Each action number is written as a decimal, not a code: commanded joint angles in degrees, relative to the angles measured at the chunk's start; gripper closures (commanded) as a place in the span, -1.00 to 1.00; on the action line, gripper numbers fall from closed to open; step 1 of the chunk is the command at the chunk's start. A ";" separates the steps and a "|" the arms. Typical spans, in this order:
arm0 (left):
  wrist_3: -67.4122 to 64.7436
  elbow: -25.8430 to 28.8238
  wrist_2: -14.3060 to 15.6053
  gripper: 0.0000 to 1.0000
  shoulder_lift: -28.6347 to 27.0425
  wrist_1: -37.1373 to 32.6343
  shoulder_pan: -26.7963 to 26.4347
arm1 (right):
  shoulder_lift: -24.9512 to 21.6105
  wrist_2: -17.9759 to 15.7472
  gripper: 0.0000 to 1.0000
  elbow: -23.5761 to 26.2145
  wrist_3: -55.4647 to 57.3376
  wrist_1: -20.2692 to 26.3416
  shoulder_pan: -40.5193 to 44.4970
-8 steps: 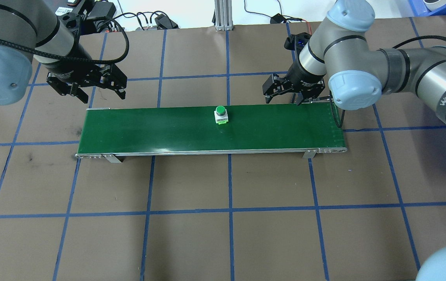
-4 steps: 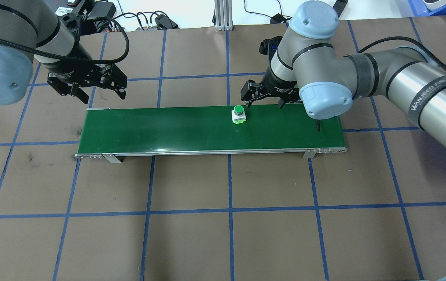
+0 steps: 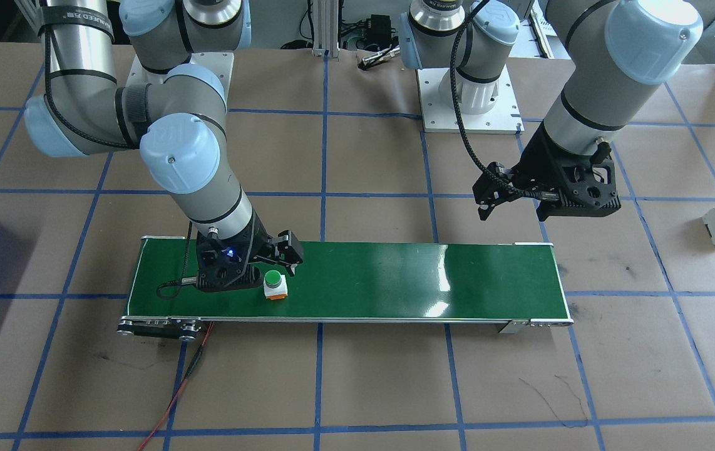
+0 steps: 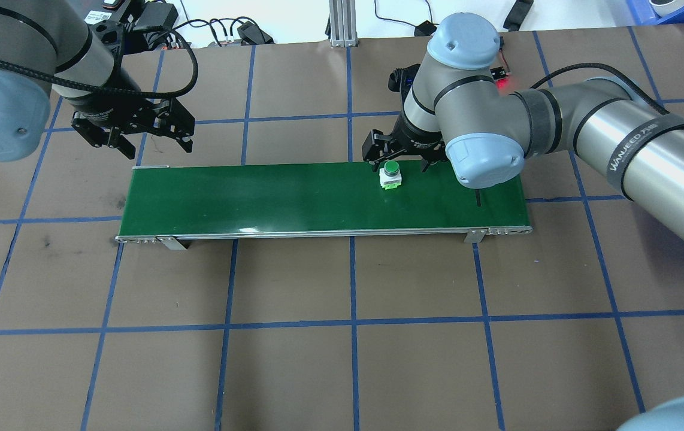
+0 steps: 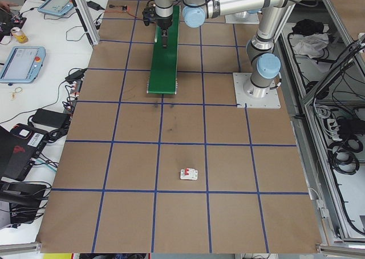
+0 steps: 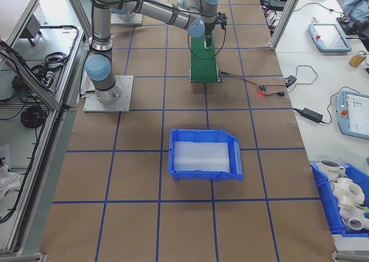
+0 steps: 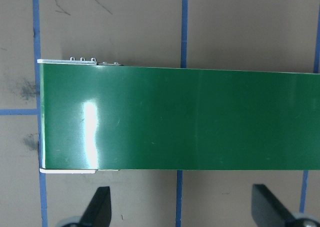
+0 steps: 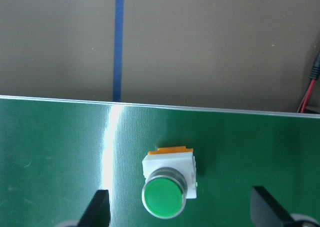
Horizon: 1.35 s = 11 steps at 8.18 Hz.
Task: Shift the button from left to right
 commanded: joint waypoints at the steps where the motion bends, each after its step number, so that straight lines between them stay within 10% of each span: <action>1: 0.15 0.17 0.01 -1.00 -0.34 0.00 0.00 | 2.05 -5.66 -1.00 0.00 -1.49 -0.50 0.04; 3: 0.32 0.08 0.10 -1.00 -0.34 0.00 0.00 | 4.69 -8.90 -0.42 0.08 -2.54 -0.41 -0.04; 5: 0.32 0.17 -0.07 -1.00 0.01 0.00 0.26 | 4.18 -9.28 0.81 -0.18 -4.56 0.29 -0.57; 11: 0.32 0.17 -0.16 -1.00 0.19 0.00 0.35 | -1.98 -9.36 1.00 -7.47 -40.60 11.36 -25.48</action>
